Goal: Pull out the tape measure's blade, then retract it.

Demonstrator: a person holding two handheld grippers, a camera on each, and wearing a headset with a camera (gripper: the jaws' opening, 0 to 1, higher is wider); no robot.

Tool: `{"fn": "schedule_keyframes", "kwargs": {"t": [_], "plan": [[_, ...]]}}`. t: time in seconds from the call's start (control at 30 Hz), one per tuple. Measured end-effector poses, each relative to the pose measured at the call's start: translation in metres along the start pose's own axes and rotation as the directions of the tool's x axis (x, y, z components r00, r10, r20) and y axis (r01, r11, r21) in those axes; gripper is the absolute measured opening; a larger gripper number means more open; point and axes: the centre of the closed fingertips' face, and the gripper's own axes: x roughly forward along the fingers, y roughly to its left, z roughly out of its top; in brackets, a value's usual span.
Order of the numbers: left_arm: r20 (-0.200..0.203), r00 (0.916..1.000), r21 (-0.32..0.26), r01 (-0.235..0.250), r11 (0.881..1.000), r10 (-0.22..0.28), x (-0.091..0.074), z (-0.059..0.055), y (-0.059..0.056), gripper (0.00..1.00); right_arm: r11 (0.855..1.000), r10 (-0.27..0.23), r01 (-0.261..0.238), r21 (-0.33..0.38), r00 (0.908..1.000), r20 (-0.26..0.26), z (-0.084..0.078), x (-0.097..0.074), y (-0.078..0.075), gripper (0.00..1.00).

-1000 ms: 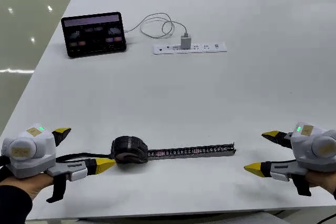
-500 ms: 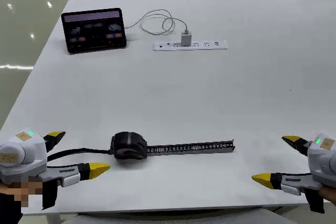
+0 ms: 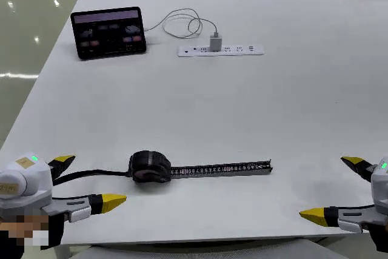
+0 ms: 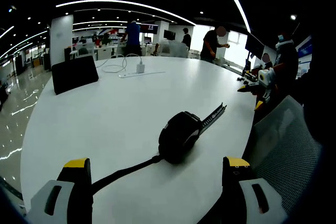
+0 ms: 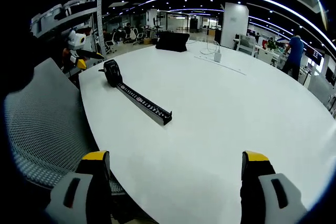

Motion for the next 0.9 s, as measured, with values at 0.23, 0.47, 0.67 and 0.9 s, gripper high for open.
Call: {"fn": "schedule_keyframes", "kwargs": {"t": [0.23, 0.47, 0.67, 0.9], "plan": [[0.006, 1.0, 0.011, -0.004, 1.0, 0.004, -0.0018, 0.0021, 0.0019, 1.0, 1.0, -0.002, 0.002, -0.012, 0.9999, -0.01, -0.0005, -0.0053, -0.0036, 1.0], [0.012, 0.9999, 0.006, -0.012, 1.0, 0.011, -0.0032, 0.0032, 0.0042, 1.0, 1.0, 0.0, -0.001, -0.02, 0.9998, -0.018, 0.0018, -0.0073, -0.0069, 1.0], [0.013, 0.9999, 0.002, -0.006, 1.0, 0.006, 0.0006, 0.0018, 0.0025, 1.0, 0.999, 0.019, -0.02, -0.039, 0.9995, -0.024, 0.0024, -0.0063, -0.0065, 1.0], [0.016, 0.9999, 0.002, -0.007, 1.0, 0.007, 0.0034, 0.0038, 0.0022, 1.0, 0.999, 0.031, -0.033, -0.035, 0.999, -0.033, -0.0006, -0.0058, -0.007, 1.0]]}}
